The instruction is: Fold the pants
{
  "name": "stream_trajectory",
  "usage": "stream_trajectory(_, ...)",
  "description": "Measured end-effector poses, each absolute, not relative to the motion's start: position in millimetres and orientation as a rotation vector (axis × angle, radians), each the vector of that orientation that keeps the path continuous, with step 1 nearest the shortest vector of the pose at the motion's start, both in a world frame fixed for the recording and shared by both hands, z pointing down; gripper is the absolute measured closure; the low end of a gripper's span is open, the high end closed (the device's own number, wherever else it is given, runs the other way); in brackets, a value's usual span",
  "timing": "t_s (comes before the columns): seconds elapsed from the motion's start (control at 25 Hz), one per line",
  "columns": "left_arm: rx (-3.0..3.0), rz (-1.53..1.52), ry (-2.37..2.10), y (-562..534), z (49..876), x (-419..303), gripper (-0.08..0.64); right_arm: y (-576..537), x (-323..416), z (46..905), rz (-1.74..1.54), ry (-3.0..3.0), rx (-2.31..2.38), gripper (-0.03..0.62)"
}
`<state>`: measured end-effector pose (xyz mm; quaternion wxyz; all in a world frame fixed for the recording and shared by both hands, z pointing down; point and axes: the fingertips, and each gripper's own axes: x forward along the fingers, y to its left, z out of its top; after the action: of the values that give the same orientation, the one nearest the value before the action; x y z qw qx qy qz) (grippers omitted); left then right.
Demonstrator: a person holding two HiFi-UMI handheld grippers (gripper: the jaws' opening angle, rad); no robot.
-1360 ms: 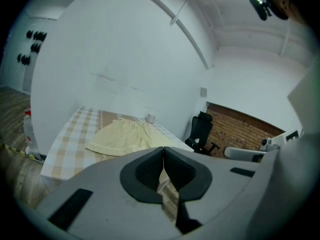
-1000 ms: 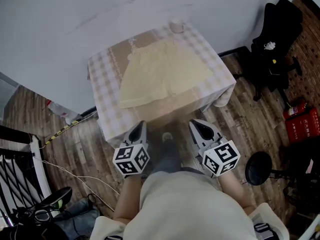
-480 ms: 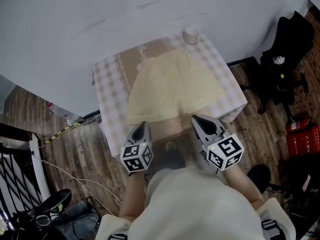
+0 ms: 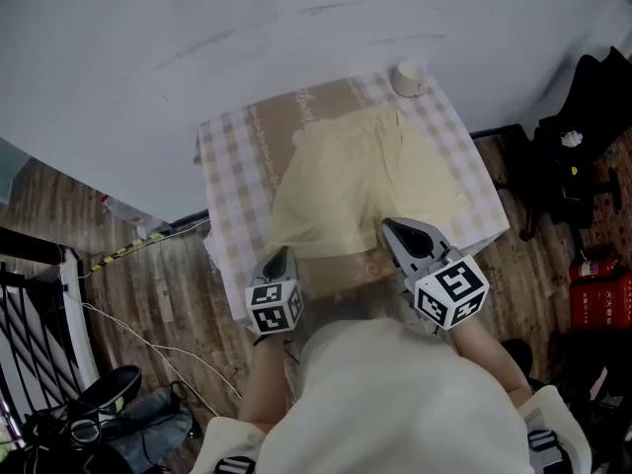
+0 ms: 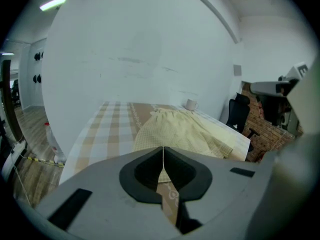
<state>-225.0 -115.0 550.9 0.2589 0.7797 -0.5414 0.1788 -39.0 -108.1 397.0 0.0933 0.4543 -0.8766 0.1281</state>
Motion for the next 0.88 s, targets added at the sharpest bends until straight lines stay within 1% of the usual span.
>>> stream_trajectory(0.24, 2.018, 0.569, -1.468, -120, 583, -247, 0.554, -135, -61, 404, 0.395, -2.617, 1.269, 0.592)
stream_trajectory(0.32, 1.991, 0.583, -1.470, -120, 591, -255, 0.543, -142, -68, 409, 0.404, -2.620, 1.251, 0.592)
stream_trajectory(0.4, 1.980, 0.603, -1.447, -120, 599, -259, 0.442, -147, -74, 414, 0.415, -2.619, 1.237, 0.592)
stream_trajectory(0.44, 1.979, 0.611, -1.438, -120, 603, -261, 0.436, -149, -77, 417, 0.422, -2.616, 1.233, 0.592)
stream_trajectory(0.68, 1.962, 0.605, -1.424, -128, 609, -267, 0.436, -158, -88, 430, 0.449, -2.588, 1.215, 0.592)
stream_trajectory(0.88, 1.912, 0.697, -1.419, -127, 622, -268, 0.436, -165, -96, 445, 0.455, -2.565, 1.198, 0.591)
